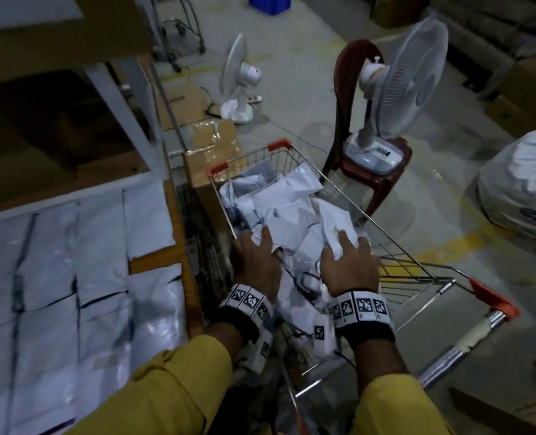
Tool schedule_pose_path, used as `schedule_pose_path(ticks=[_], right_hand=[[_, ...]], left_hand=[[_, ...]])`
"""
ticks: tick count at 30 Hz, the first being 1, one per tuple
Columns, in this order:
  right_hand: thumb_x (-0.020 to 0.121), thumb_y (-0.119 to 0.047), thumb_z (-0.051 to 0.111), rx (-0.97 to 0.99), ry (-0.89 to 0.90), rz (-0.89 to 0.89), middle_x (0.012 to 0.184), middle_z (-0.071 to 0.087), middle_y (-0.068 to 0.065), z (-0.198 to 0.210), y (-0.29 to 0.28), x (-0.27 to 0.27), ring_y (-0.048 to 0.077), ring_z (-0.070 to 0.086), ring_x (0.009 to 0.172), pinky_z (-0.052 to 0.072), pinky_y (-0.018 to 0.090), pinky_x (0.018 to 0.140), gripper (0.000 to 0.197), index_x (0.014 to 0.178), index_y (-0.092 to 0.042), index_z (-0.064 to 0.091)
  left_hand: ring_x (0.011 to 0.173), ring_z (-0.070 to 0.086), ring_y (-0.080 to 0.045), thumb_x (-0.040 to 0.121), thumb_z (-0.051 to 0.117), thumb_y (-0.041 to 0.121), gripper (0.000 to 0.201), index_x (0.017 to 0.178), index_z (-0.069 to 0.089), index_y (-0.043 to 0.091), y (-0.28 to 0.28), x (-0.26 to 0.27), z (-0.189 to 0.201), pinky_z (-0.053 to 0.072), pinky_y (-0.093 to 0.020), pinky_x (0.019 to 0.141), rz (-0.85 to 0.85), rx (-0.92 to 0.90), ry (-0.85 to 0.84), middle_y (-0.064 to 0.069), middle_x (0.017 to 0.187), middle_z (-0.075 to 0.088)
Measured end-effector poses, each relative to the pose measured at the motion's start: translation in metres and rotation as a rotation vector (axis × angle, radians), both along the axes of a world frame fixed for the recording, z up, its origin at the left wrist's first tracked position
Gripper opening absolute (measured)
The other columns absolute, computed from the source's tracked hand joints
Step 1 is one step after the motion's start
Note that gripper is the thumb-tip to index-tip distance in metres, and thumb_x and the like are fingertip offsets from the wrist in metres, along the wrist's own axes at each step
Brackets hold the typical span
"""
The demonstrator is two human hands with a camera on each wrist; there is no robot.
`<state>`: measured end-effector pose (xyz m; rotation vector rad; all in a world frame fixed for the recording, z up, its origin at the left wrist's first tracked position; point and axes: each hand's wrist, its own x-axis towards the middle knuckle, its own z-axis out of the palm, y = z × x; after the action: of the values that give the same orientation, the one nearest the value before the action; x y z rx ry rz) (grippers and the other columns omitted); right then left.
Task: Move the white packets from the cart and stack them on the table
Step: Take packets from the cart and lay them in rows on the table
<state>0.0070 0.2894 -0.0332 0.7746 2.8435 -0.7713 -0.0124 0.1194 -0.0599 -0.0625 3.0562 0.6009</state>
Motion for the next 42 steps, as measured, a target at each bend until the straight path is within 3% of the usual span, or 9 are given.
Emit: schedule_pose_path(ticks=[3, 6, 9, 11, 15, 19, 22, 32, 42], right_hand=[[0.094, -0.050, 0.045, -0.022, 0.037, 0.040, 0.156, 0.029, 0.010, 0.018, -0.032, 0.003, 0.043, 0.034, 0.134, 0.032, 0.052, 0.112, 0.059, 0.150, -0.035, 0.038], [0.094, -0.048, 0.046, -0.033, 0.093, 0.103, 0.154, 0.031, 0.011, 0.032, -0.067, 0.008, 0.043, 0.035, 0.132, 0.034, 0.051, 0.109, 0.058, 0.150, -0.033, 0.039], [0.092, -0.054, 0.040, -0.039, 0.126, 0.158, 0.154, 0.032, 0.012, 0.044, -0.103, 0.010, 0.041, 0.035, 0.132, 0.035, 0.051, 0.108, 0.061, 0.150, -0.034, 0.038], [0.095, -0.054, 0.041, -0.049, 0.109, 0.195, 0.158, 0.026, 0.010, 0.052, -0.131, 0.011, 0.041, 0.032, 0.135, 0.034, 0.051, 0.109, 0.060, 0.152, -0.035, 0.034], [0.098, -0.049, 0.043, -0.062, 0.129, 0.259, 0.159, 0.025, 0.010, 0.063, -0.183, 0.013, 0.042, 0.032, 0.135, 0.033, 0.052, 0.108, 0.058, 0.153, -0.033, 0.035], [0.095, -0.048, 0.048, -0.060, 0.189, 0.336, 0.151, 0.036, 0.017, 0.071, -0.234, 0.014, 0.048, 0.038, 0.130, 0.036, 0.056, 0.107, 0.057, 0.150, -0.034, 0.040], [0.095, -0.050, 0.047, -0.070, 0.174, 0.395, 0.155, 0.032, 0.015, 0.075, -0.265, 0.013, 0.048, 0.037, 0.132, 0.036, 0.056, 0.109, 0.058, 0.150, -0.037, 0.039], [0.096, -0.054, 0.042, -0.055, 0.139, 0.449, 0.163, 0.018, 0.011, 0.087, -0.311, -0.016, 0.041, 0.024, 0.144, 0.027, 0.051, 0.115, 0.059, 0.153, -0.042, 0.030], [0.096, -0.062, 0.041, 0.036, 0.074, 0.422, 0.163, 0.020, 0.010, 0.075, -0.324, -0.048, 0.041, 0.025, 0.142, 0.029, 0.052, 0.113, 0.063, 0.154, -0.038, 0.031]], left_hand=[[0.139, 0.014, -0.038, 0.100, 0.044, 0.028, 0.060, 0.157, 0.027, 0.024, -0.036, 0.017, 0.024, 0.026, -0.046, 0.116, 0.075, 0.123, 0.019, -0.019, 0.154, 0.009], [0.126, 0.034, -0.039, 0.098, 0.048, 0.038, 0.056, 0.153, 0.038, 0.028, -0.075, 0.032, 0.050, 0.035, -0.049, 0.111, 0.175, 0.117, 0.194, -0.014, 0.142, 0.031], [0.113, 0.040, -0.038, 0.096, 0.051, 0.038, 0.052, 0.146, 0.052, 0.024, -0.114, 0.046, 0.071, 0.037, -0.048, 0.101, 0.274, 0.154, 0.335, -0.015, 0.133, 0.044], [0.110, 0.041, -0.039, 0.097, 0.053, 0.034, 0.048, 0.143, 0.056, 0.023, -0.144, 0.057, 0.083, 0.040, -0.050, 0.096, 0.334, 0.161, 0.412, -0.017, 0.132, 0.046], [0.104, 0.043, -0.039, 0.095, 0.032, 0.042, 0.056, 0.139, 0.060, 0.021, -0.201, 0.077, 0.099, 0.046, -0.048, 0.088, 0.454, 0.147, 0.509, -0.019, 0.131, 0.049], [0.107, 0.044, -0.041, 0.097, 0.036, 0.044, 0.053, 0.137, 0.062, 0.021, -0.261, 0.092, 0.105, 0.043, -0.048, 0.094, 0.607, 0.154, 0.577, -0.021, 0.131, 0.050], [0.108, 0.045, -0.043, 0.099, 0.050, 0.030, 0.041, 0.136, 0.062, 0.018, -0.303, 0.101, 0.102, 0.041, -0.047, 0.095, 0.695, 0.135, 0.594, -0.023, 0.131, 0.051], [0.114, 0.043, -0.043, 0.098, 0.060, 0.023, 0.043, 0.141, 0.057, 0.019, -0.370, 0.084, 0.087, 0.044, -0.056, 0.090, 0.881, 0.105, 0.491, -0.020, 0.140, 0.045], [0.123, 0.040, -0.035, 0.095, 0.057, 0.043, 0.062, 0.152, 0.037, 0.027, -0.380, 0.053, 0.021, 0.036, -0.048, 0.100, 0.809, -0.012, 0.016, -0.013, 0.146, 0.040]])
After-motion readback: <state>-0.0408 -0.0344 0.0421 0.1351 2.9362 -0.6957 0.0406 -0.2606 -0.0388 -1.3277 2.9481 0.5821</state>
